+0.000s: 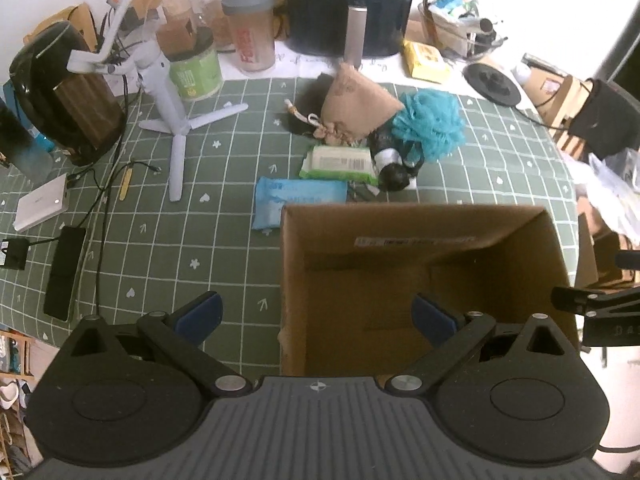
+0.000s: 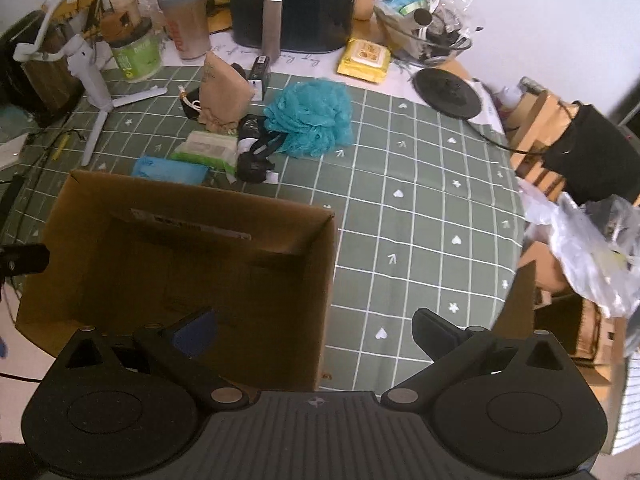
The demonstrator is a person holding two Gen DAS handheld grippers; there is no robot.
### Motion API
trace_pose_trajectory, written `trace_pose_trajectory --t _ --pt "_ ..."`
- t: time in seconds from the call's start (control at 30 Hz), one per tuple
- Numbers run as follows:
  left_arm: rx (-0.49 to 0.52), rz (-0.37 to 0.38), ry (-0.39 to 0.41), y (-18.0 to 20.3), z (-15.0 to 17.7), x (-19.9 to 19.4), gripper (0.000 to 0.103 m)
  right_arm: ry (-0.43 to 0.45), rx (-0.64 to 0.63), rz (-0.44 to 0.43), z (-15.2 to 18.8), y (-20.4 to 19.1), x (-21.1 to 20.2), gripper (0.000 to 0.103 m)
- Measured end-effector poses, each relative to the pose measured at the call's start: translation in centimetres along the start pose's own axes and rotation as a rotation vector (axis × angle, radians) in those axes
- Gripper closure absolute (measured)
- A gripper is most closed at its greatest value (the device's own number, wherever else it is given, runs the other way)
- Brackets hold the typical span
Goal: Organize soft objects
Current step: 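Reach the right tool to the teal mesh pouf and close on it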
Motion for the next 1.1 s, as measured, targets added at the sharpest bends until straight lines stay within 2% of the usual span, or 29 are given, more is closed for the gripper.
trace_pose_trajectory --t 0.2,0.43,0.7,1.1 --pt "-0.035 0.006 0.057 0.1 -0.8 -0.9 0.000 0.095 -0.029 -0.012 -0.3 2.0 0.6 0.000" --pt "-0.027 0.013 0.096 0.2 -0.7 -1.3 0.000 0.133 -0.023 -0.080 -0.9 6.0 2.0 0.000" --pt "-0.038 0.047 0.102 -0.7 -1.3 -0.7 0.000 0.177 -0.015 -0.124 -4.7 8.8 3.5 0.000" --pt "-0.012 0.110 0.098 -2.4 -2.4 1.4 0.000 0.235 -0.059 -0.194 -9.4 9.1 7.4 0.000"
Point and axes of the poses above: each gripper's, at about its wrist camera, not at the fingertips, and x roughly the way its jaws point, y to its right, z to its underside, the point moved 1 cm from there along x, roughly the way its jaws point, and after that the axes turned 2 degrees about y, right-handed, at the moved point
